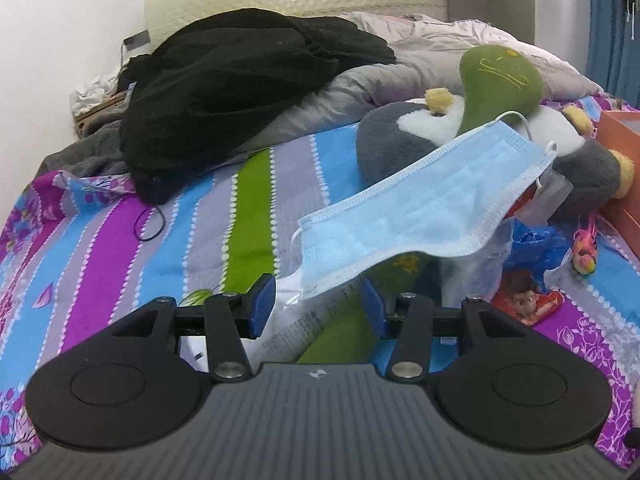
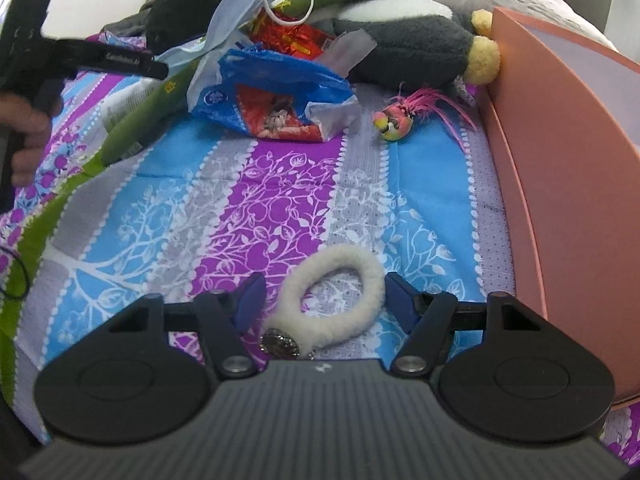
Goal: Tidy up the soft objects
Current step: 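Lower the right tool onto the white scrunchie while the left tool reaches the blue mask, then close the right tool on the white scrunchie while the left tool pinches the blue mask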
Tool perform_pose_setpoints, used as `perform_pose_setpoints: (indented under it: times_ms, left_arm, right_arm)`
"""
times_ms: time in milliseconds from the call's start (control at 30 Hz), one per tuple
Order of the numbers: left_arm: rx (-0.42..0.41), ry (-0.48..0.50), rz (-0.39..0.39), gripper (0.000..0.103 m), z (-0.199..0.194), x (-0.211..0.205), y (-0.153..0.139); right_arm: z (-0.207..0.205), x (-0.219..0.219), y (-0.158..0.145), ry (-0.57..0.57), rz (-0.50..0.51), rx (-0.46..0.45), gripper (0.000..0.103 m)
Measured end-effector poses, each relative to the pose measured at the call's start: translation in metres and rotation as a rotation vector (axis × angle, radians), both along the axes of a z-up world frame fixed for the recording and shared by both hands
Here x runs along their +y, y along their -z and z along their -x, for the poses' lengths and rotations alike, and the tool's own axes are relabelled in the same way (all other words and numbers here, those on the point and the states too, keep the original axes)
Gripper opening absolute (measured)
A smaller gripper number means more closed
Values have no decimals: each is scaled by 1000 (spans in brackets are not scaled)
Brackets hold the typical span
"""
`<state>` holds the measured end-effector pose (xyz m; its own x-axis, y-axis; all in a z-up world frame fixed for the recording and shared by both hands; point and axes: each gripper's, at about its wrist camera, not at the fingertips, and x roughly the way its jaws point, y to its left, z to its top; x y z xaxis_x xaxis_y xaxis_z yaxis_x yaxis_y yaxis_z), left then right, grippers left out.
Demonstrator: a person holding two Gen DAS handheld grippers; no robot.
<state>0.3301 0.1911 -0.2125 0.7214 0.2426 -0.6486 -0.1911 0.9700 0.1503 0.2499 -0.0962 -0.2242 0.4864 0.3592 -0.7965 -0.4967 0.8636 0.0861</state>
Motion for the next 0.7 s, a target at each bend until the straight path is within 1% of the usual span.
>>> perform_pose_setpoints:
  times_ms: [67,100,133,200,233,267,300,333,367,400,433,533,600,700]
  left_arm:
    - [4,26,8,53,-5,-2,1]
    - [-7,33,1,53,-7,-3,0]
    - [-14,35,-6,52,-9,-4,0]
    - [-16,23,-10,42,-15,-2,2]
    - [-12,16,2,31,-17,0,2]
    - [-6,15,28,22,-20,3,3]
    - [-5,14,46,19,-20,5,2]
    - [-9,10,56,13,-20,6,1]
    - [-16,4,69,7,-18,8,0]
    - [-23,-2,90,7,-17,9,-3]
    - [-32,-6,111,5,-14,11,-6]
    - [-56,-30,139,3,-2,13,-18]
    - [-73,-50,181,2,10,14,-28]
    - [-88,-71,216,1,30,10,-43]
  right_arm:
    - [-1,0,0,-5,-9,-1,63]
    - [-1,0,0,-9,-9,-4,60]
    - [-1,0,0,-11,-3,-8,55]
    - [-3,-1,0,-14,-3,-10,51]
    - [-3,-1,0,-18,-5,-11,46]
    - [-4,-1,0,-23,-3,-14,43]
    - [-3,-1,0,-28,-1,-19,37]
    - [-3,-1,0,-31,0,-23,31]
    - [-4,-1,0,-30,-3,-26,28]
    - [-3,-2,0,-27,-8,-26,22]
    - [-3,-3,0,-24,-12,-27,21]
    - [-1,-5,-4,-12,-31,-34,19]
    - [1,-6,-6,-10,-39,-40,18]
    - [3,-9,-11,-8,-53,-45,18]
